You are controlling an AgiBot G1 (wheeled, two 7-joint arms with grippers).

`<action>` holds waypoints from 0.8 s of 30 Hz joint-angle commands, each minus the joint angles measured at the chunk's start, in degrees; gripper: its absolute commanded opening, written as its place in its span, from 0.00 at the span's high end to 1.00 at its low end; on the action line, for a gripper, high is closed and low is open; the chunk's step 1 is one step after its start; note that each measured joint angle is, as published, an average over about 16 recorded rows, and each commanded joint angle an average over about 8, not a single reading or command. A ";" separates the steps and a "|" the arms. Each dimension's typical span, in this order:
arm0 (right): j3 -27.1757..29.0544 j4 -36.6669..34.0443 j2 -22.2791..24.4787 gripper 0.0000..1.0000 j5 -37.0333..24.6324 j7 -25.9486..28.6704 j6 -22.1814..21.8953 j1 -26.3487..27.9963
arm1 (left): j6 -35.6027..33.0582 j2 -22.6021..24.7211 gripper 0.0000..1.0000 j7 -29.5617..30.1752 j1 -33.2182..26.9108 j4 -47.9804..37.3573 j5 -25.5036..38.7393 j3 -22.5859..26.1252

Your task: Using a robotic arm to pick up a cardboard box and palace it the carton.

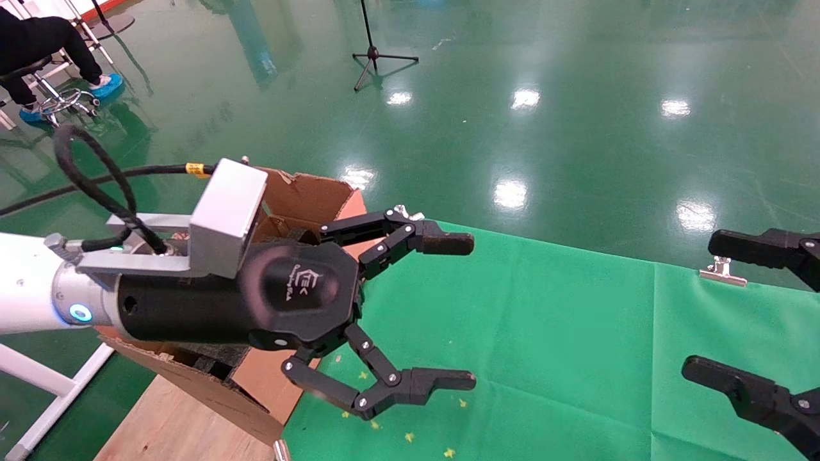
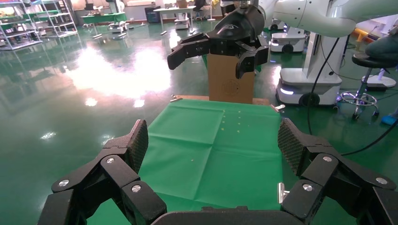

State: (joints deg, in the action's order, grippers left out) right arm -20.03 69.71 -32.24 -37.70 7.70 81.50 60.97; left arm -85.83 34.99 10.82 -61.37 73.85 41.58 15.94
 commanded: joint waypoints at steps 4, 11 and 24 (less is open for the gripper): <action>0.00 0.00 0.00 0.00 0.00 0.00 0.00 0.00 | 0.09 0.02 0.00 -0.02 -0.08 -0.15 0.13 0.03; 0.00 0.00 0.00 0.00 0.00 0.00 0.00 0.00 | 0.13 0.02 0.00 -0.05 -0.15 -0.25 0.24 0.06; 0.00 0.00 0.00 0.00 0.00 0.00 0.00 0.00 | 0.19 0.02 0.00 -0.10 -0.19 -0.32 0.30 0.10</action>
State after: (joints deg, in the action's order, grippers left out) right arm -20.03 69.71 -32.24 -37.69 7.70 81.50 60.97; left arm -85.65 35.01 10.73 -61.56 73.52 41.88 16.03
